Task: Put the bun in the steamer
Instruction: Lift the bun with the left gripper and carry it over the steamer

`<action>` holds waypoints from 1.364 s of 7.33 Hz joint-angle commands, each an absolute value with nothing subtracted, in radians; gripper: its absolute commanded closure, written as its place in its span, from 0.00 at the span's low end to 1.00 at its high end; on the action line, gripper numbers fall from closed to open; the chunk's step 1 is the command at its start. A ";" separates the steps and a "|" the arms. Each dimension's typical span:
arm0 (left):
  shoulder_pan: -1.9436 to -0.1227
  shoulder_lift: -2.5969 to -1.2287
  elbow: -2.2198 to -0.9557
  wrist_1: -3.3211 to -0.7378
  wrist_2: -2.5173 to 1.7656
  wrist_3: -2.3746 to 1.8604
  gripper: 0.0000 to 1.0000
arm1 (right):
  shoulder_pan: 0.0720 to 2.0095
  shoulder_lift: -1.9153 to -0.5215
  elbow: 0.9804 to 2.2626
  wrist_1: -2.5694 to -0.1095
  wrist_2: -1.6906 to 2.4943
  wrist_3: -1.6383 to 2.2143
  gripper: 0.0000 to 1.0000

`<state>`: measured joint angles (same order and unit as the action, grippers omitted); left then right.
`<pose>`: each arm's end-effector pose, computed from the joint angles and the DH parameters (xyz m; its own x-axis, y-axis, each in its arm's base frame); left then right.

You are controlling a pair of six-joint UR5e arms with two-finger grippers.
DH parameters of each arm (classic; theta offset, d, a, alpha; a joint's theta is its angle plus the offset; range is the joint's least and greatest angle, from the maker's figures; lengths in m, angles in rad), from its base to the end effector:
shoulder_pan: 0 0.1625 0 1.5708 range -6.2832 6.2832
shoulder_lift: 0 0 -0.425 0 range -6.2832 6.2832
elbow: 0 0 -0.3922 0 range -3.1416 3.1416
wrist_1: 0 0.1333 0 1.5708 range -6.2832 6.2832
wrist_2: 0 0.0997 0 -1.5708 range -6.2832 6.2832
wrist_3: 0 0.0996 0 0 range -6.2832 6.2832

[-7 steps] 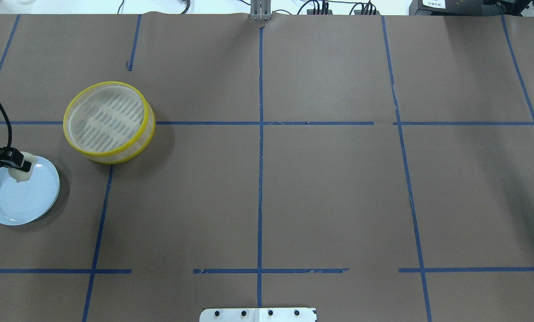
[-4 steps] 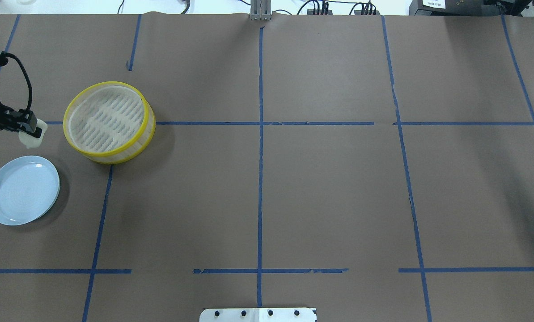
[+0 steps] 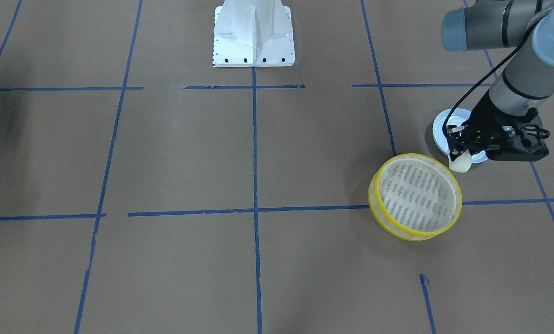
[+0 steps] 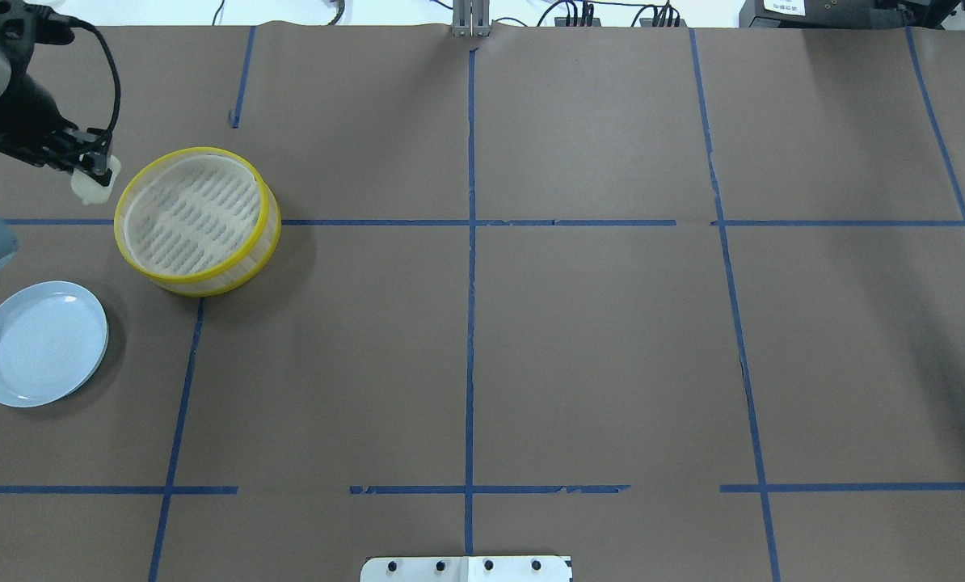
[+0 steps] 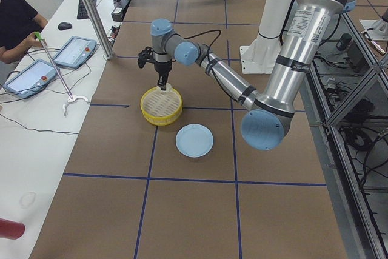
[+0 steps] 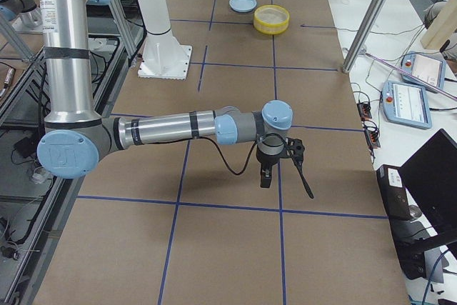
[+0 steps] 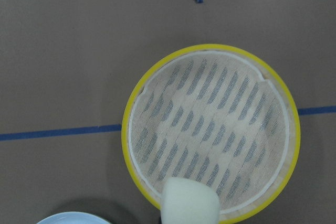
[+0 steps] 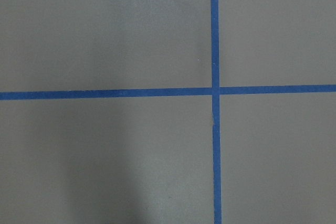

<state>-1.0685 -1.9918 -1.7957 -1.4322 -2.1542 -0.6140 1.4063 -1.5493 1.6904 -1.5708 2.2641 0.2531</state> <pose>0.2271 -0.5763 0.3385 0.7350 0.0788 -0.6734 0.0033 0.9928 0.1197 -0.0143 -0.5115 0.5941 0.7609 0.0368 0.6478 -0.0293 0.9993 -0.0223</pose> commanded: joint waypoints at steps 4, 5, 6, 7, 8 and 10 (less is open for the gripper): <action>-0.965 -2.037 -1.554 -1.675 -2.148 -0.684 0.72 | 1.407 -1.549 1.690 -1.571 2.264 0.253 0.00; -0.950 -2.037 -1.542 -1.695 -2.117 -0.705 0.72 | 1.407 -1.549 1.690 -1.571 2.264 0.253 0.00; -0.922 -2.037 -1.522 -1.712 -2.097 -0.713 0.72 | 1.407 -1.549 1.690 -1.571 2.264 0.253 0.00; -0.919 -2.036 -1.510 -1.730 -2.095 -0.715 0.72 | 1.407 -1.549 1.690 -1.571 2.264 0.253 0.00; -0.917 -2.022 -1.505 -1.742 -2.095 -0.713 0.72 | 1.407 -1.549 1.690 -1.571 2.264 0.253 0.00; -0.914 -2.022 -1.488 -1.758 -2.094 -0.713 0.71 | 1.407 -1.549 1.690 -1.571 2.264 0.253 0.00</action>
